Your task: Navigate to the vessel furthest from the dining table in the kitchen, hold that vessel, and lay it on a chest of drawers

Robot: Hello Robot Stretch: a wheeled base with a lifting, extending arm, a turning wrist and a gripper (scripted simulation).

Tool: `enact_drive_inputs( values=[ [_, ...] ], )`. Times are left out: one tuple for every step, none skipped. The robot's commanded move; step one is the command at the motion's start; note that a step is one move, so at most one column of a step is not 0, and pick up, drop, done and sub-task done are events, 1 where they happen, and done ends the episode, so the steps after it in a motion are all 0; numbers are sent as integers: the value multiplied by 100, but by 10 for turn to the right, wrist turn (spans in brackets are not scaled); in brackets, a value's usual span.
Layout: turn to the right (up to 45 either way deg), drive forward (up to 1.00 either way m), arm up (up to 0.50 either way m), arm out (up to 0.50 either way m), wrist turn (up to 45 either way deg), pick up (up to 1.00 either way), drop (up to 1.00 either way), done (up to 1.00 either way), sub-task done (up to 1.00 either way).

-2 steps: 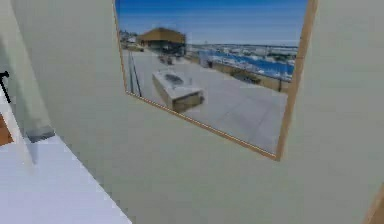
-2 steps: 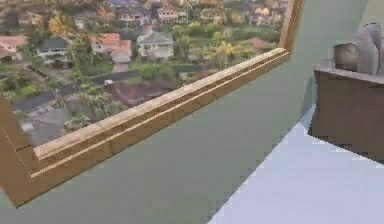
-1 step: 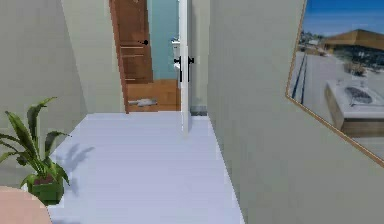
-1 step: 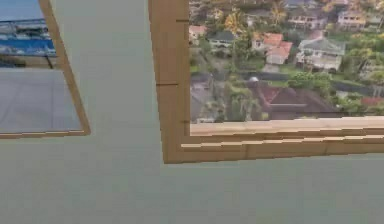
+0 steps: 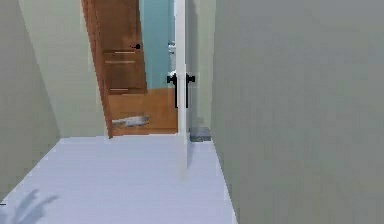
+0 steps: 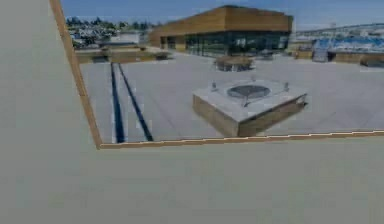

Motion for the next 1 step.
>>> enact_drive_inputs(
  values=[
    [-390,0,0,0,0,0,0,0,0]
  ],
)
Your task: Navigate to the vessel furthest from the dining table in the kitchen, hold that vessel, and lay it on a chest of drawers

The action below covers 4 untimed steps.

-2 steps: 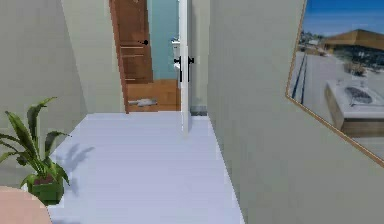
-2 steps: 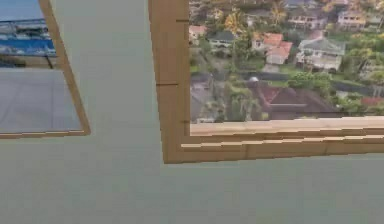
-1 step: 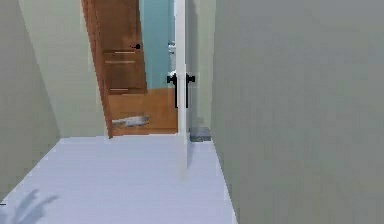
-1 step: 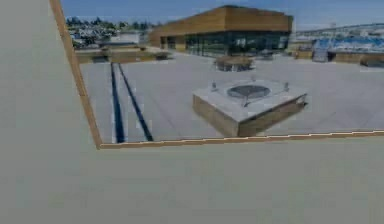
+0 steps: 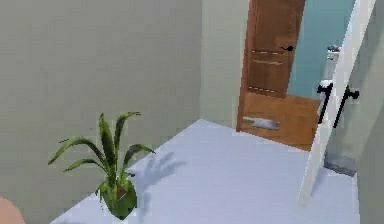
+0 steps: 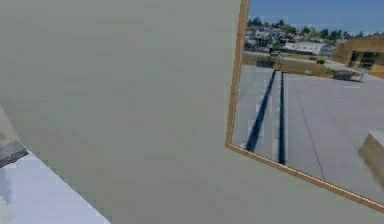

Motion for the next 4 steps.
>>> enact_drive_inputs(
  values=[
    [0,5,0,0,0,0,0,0,0],
    [60,0,0,0,0,0,0,0,0],
    [0,100,0,0,0,0,0,0,0],
    [60,0,0,0,0,0,0,0,0]
  ],
)
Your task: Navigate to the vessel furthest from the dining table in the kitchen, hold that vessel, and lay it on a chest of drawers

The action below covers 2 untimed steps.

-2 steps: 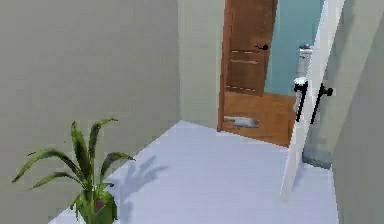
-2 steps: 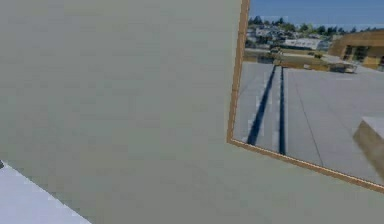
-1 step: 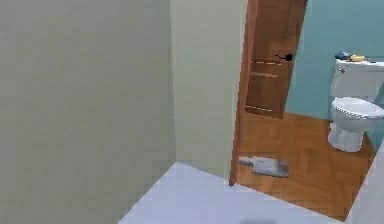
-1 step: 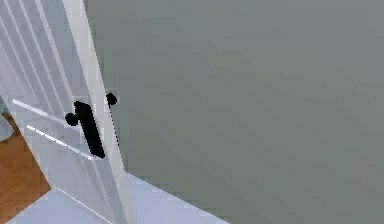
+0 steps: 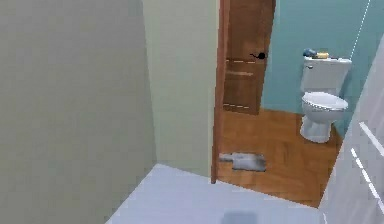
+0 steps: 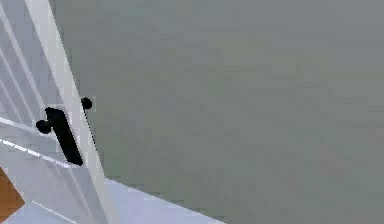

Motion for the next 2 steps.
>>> enact_drive_inputs(
  values=[
    [0,35,0,0,0,0,0,0,0],
    [240,0,0,0,0,0,0,0,0]
  ],
)
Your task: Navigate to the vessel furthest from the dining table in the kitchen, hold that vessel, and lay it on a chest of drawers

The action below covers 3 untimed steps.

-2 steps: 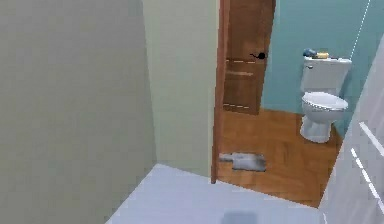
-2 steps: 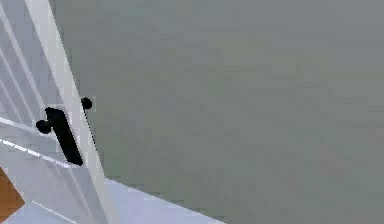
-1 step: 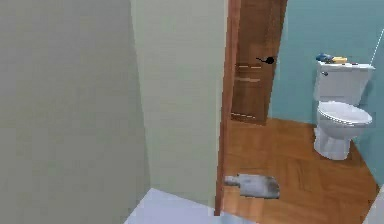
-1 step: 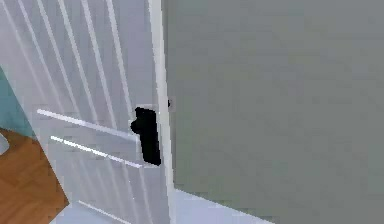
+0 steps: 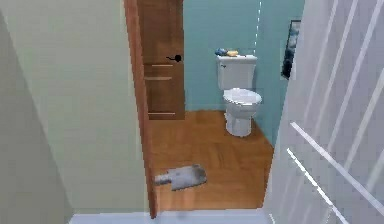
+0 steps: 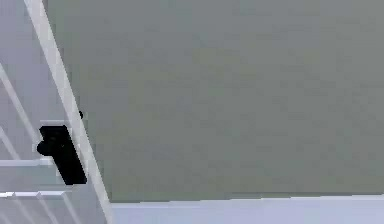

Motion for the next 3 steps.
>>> enact_drive_inputs(
  values=[
    [0,100,0,0,0,0,0,0,0],
    [0,45,0,0,0,0,0,0,0],
    [-330,0,0,0,0,0,0,0,0]
  ],
)
